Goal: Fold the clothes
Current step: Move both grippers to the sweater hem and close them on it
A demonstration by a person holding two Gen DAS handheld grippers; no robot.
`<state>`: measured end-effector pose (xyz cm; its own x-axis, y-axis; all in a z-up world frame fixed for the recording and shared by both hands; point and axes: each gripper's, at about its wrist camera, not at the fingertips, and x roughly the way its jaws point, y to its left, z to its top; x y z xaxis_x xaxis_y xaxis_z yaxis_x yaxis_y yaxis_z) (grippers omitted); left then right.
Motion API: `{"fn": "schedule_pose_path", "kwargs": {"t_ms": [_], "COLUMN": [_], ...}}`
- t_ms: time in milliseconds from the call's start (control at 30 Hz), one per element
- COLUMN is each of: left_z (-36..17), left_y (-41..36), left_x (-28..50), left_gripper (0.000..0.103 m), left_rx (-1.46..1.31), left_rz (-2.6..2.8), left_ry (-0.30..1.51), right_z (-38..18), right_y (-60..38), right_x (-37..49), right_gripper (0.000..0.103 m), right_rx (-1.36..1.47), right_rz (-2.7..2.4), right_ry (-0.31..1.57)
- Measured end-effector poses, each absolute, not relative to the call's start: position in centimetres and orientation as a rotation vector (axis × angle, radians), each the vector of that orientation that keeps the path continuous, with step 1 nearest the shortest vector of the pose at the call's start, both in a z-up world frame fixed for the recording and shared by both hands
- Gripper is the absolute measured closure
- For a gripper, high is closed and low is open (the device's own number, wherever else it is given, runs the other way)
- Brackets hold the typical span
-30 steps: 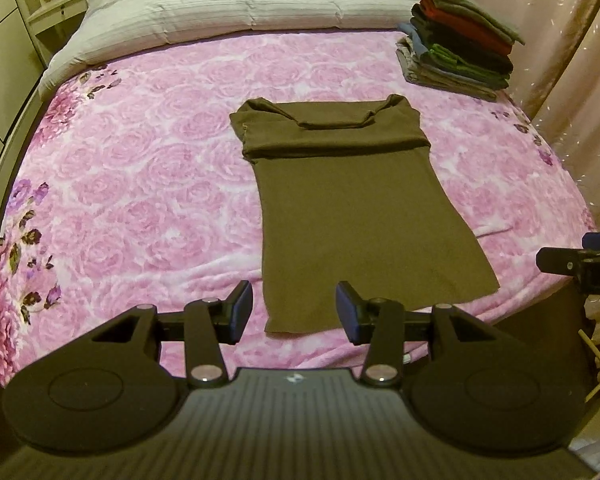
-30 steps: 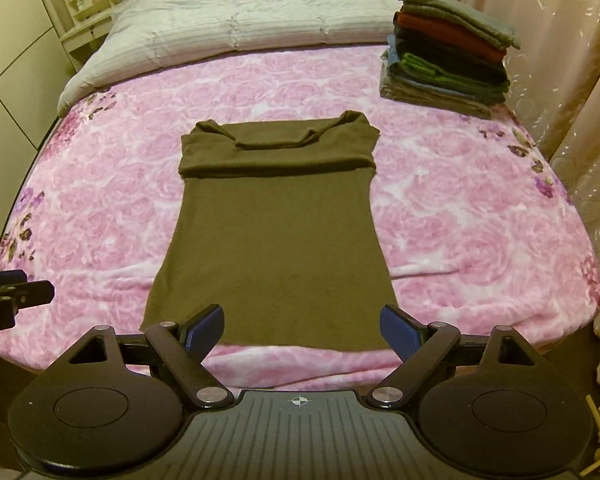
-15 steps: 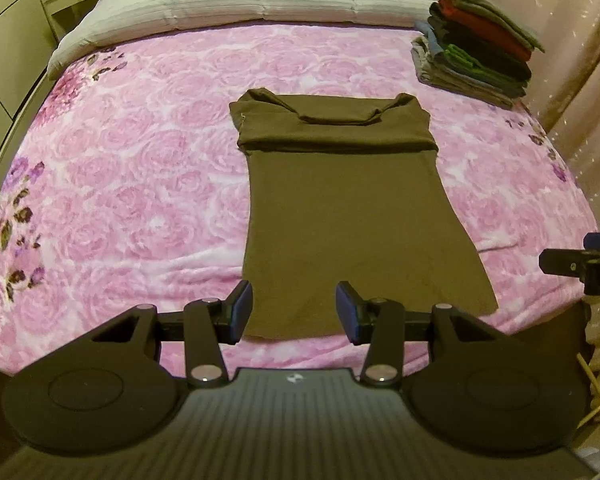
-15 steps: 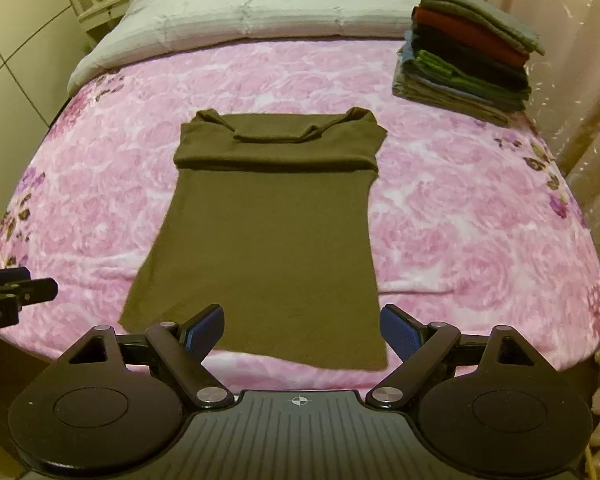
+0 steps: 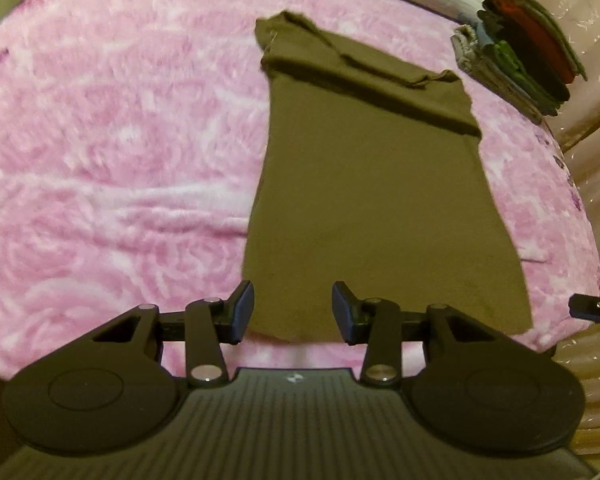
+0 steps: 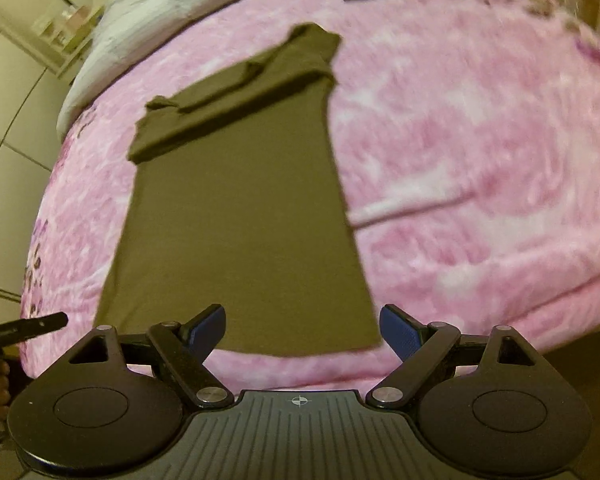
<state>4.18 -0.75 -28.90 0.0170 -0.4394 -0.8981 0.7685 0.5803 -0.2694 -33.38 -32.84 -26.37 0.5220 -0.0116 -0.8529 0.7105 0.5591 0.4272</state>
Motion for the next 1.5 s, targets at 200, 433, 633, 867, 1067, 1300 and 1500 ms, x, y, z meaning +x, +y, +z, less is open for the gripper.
{"fn": "schedule_pose_path", "kwargs": {"t_ms": [200,433,633,867,1067,1300,1500], "left_z": [-32.7,-35.2,-36.7,-37.9,-38.4,-34.2,-32.1], "left_y": [-0.4,-0.5,-0.5,0.8,0.0,2.0,6.5], "left_x": [6.9,8.8,9.9,10.3,10.6,9.0,5.4], "left_gripper": [0.066,0.065,0.07,0.076,0.099,0.101,0.101], "left_rx": [0.258,0.165,0.092,0.007,-0.036,0.01,0.06], "left_rz": [-1.021,-1.072,-1.117,-1.155,-1.085,-1.139,-1.131], "left_ry": [1.246,1.304,1.378,1.466,1.462,1.325,1.383], "right_z": [-30.2,-34.1,-35.7,-36.4,-37.3,-33.9,-31.6], "right_y": [-34.7,-37.6,-39.8,-39.2,-39.8,-39.2,-36.5], "right_x": [-34.2,-34.9,-33.3,-35.3,-33.4,-36.2,-39.6], "right_gripper": [0.016,0.016,0.016,0.042,0.1,0.102,0.102], "right_rx": [0.954,1.079,1.16,1.243,1.268,1.197,1.223], "right_rz": [-0.417,-0.393,-0.297,-0.139,-0.145,-0.169,-0.16], "right_ry": [0.877,0.781,0.714,0.776,0.8,0.729,0.781]}}
